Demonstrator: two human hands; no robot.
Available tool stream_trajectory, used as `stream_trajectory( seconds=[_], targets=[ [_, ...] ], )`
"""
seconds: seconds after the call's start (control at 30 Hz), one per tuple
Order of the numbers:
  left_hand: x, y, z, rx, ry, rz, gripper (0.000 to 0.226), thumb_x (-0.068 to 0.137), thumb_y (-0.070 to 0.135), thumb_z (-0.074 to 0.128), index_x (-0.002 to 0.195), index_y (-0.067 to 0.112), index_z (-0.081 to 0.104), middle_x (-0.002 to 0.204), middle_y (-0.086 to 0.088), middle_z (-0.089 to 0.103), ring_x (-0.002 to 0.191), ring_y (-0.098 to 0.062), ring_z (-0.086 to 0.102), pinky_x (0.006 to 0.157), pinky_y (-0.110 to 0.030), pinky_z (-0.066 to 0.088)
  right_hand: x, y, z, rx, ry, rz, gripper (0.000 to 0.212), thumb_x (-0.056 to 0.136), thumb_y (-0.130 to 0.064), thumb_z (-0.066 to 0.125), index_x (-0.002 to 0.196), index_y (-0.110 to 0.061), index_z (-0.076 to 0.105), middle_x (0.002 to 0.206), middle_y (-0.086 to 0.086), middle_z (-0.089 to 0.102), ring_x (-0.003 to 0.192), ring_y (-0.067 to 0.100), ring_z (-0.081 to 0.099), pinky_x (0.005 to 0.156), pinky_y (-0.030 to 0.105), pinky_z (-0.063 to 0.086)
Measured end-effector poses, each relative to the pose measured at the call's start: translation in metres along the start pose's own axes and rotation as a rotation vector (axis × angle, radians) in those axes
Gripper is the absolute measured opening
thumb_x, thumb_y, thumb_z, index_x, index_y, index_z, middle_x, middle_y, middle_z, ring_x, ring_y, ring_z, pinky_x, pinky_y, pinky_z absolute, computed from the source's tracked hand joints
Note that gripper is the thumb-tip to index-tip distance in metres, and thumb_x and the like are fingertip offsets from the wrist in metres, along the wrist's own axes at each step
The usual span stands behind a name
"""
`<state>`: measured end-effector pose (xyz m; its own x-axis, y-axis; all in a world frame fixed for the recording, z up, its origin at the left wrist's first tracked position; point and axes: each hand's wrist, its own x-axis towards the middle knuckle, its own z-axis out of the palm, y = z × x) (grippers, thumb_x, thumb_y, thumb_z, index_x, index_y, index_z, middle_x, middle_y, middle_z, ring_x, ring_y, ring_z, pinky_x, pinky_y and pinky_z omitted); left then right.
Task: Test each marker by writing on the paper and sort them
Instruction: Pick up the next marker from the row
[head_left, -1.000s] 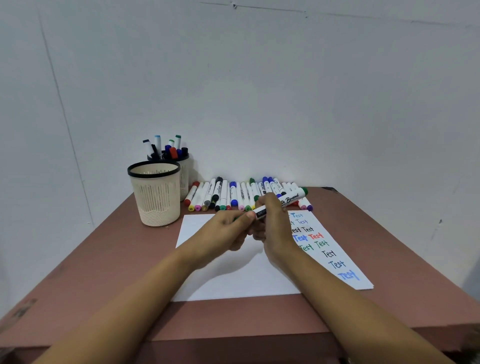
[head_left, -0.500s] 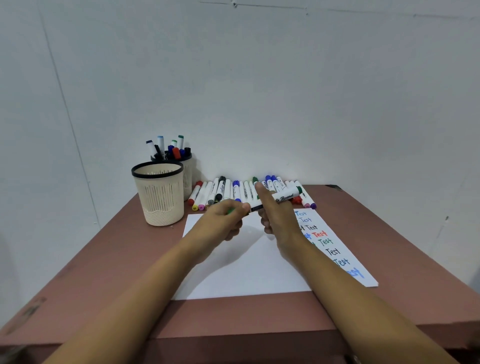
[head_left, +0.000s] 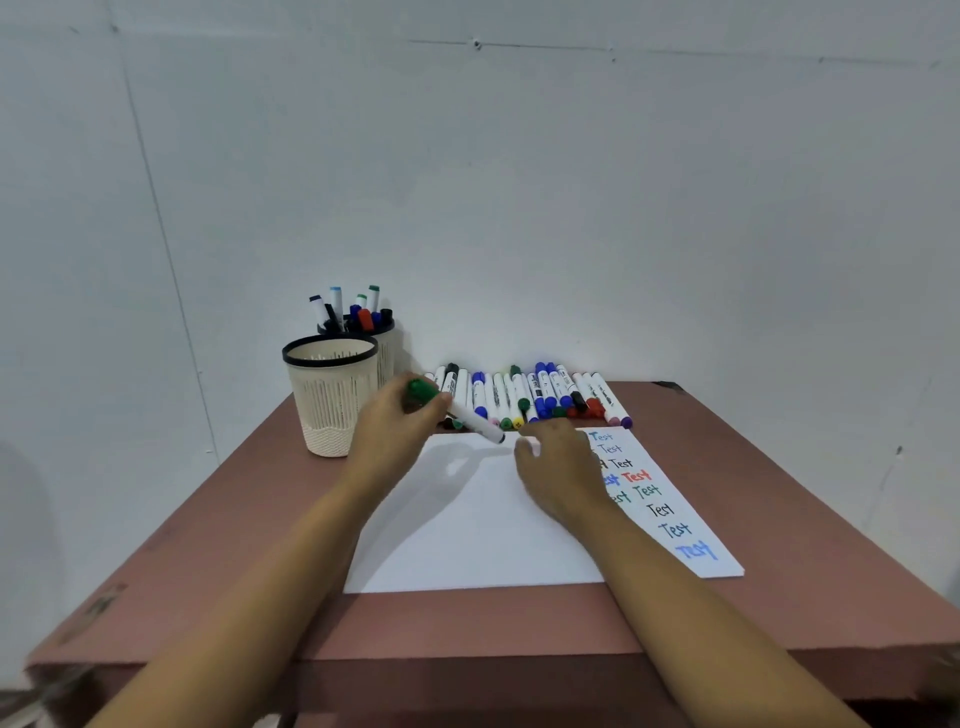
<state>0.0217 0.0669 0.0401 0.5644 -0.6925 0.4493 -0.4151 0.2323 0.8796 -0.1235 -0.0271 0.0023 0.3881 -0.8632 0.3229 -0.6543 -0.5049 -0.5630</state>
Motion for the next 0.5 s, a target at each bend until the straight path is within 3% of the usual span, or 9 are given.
stream_trajectory(
  seconds=[0.1,0.2,0.27,0.5],
  targets=[
    [0.012,0.016,0.002,0.201,0.018,0.122,0.022,0.090,0.016,0.062,0.109,0.014,0.052,0.090,-0.002,0.060,0.069,-0.003,0.058,0.053,-0.009,0.045,-0.001,0.001,0.004,-0.289,-0.119,-0.072,0.039,0.099,-0.031,0.039,0.135,-0.022,0.051,0.140,0.004,0.042,0.128,0.025,0.038,0.104,0.039,0.031],
    [0.040,0.038,-0.007,0.307,0.049,0.209,0.031,0.092,0.019,0.058,0.121,0.015,0.047,0.097,0.001,0.057,0.072,0.000,0.054,0.056,-0.011,0.044,-0.002,0.002,0.004,-0.319,-0.127,-0.103,0.039,0.100,-0.032,0.036,0.135,-0.025,0.050,0.139,0.003,0.044,0.127,0.024,0.039,0.103,0.039,0.031],
    [0.063,0.048,-0.018,0.369,0.066,0.241,0.032,0.093,0.020,0.057,0.123,0.015,0.046,0.100,0.000,0.056,0.074,-0.008,0.056,0.060,-0.018,0.047,-0.002,0.002,0.003,-0.325,-0.147,-0.089,0.039,0.100,-0.032,0.035,0.135,-0.026,0.049,0.139,0.002,0.044,0.127,0.023,0.039,0.103,0.039,0.030],
    [0.134,0.064,-0.065,0.447,0.210,0.234,0.028,0.091,0.014,0.054,0.118,0.010,0.047,0.097,-0.011,0.059,0.065,-0.014,0.053,0.052,-0.020,0.043,0.000,0.002,0.005,-0.338,-0.140,-0.097,0.038,0.100,-0.034,0.035,0.136,-0.029,0.047,0.138,-0.002,0.044,0.127,0.020,0.038,0.104,0.039,0.030]
  ],
)
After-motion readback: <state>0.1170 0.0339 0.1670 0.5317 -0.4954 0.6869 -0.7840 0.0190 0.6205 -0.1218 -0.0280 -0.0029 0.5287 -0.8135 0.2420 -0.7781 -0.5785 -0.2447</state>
